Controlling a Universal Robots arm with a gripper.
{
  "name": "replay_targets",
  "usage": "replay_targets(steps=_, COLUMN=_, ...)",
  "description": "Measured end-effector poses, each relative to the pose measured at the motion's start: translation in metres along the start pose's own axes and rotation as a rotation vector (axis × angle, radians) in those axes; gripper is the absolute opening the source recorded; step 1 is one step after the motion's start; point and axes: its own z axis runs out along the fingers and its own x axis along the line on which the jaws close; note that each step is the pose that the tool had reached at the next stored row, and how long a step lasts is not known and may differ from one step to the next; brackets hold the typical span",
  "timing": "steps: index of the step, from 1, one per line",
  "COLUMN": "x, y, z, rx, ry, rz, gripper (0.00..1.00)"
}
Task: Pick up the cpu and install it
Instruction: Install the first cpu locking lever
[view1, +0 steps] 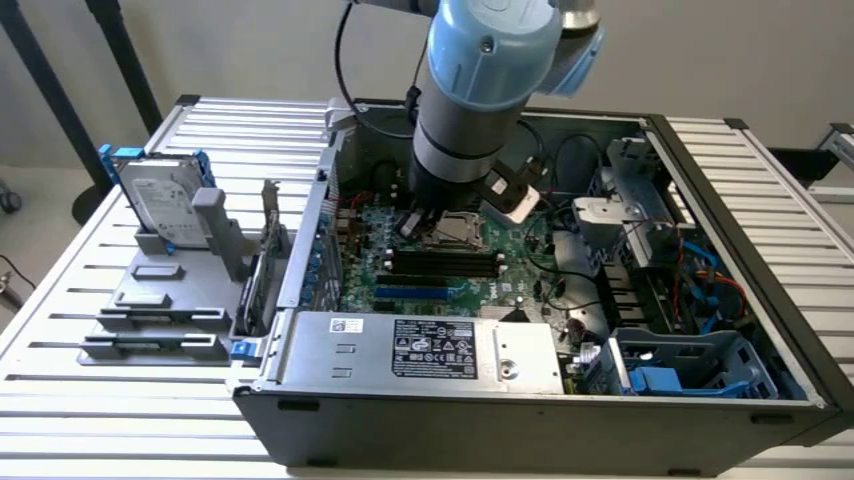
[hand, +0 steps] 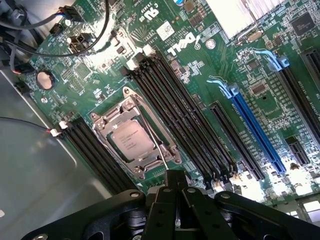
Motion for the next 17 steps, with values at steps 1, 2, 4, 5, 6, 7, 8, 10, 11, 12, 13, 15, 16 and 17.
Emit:
replay_targets(steps=1, x=0.0, y=-0.0004, z=0.0014, rx=-0.0001, ry=-0.0002, rz=0.0, gripper=0.11)
replay_targets(steps=2, x=0.001, y=-0.0008, z=0.0028, rx=-0.0001, ry=-0.0002, rz=0.0, gripper=0.11)
replay_targets(steps=4, x=0.002, y=-0.0022, z=0.0061, rx=-0.0004, ry=-0.0005, rz=0.0, gripper=0.11)
replay_targets(steps=5, x=0.001, y=-0.003, z=0.0077, rx=-0.0006, ry=-0.0005, rz=0.0, gripper=0.11)
replay_targets(steps=6, x=0.0, y=-0.0039, z=0.0091, rx=-0.0009, ry=-0.001, rz=0.0, gripper=0.11)
replay_targets(steps=7, x=-0.001, y=-0.0046, z=0.0103, rx=-0.0015, ry=-0.0018, rz=0.0, gripper=0.11)
replay_targets(steps=8, x=-0.002, y=-0.0049, z=0.0114, rx=-0.0017, ry=-0.0021, rz=0.0, gripper=0.11)
replay_targets(steps=10, x=-0.003, y=-0.0051, z=0.0129, rx=-0.0018, ry=-0.0024, rz=0.0, gripper=0.11)
replay_targets(steps=11, x=-0.003, y=-0.0051, z=0.0135, rx=-0.0019, ry=-0.0026, rz=0.0, gripper=0.11)
replay_targets(steps=12, x=-0.003, y=-0.0051, z=0.0141, rx=-0.0018, ry=-0.0029, rz=0.0, gripper=0.11)
replay_targets(steps=13, x=-0.003, y=-0.0049, z=0.0148, rx=-0.0014, ry=-0.0031, rz=-0.002, gripper=0.11)
replay_targets(steps=15, x=-0.004, y=-0.0047, z=0.0159, rx=-0.0004, ry=-0.0042, rz=-0.005, gripper=0.11)
replay_targets(steps=16, x=-0.004, y=-0.0045, z=0.0166, rx=0.0003, ry=-0.005, rz=-0.008, gripper=0.11)
replay_targets(steps=17, x=-0.004, y=-0.0043, z=0.0174, rx=0.0011, ry=-0.0058, rz=-0.011, gripper=0.11)
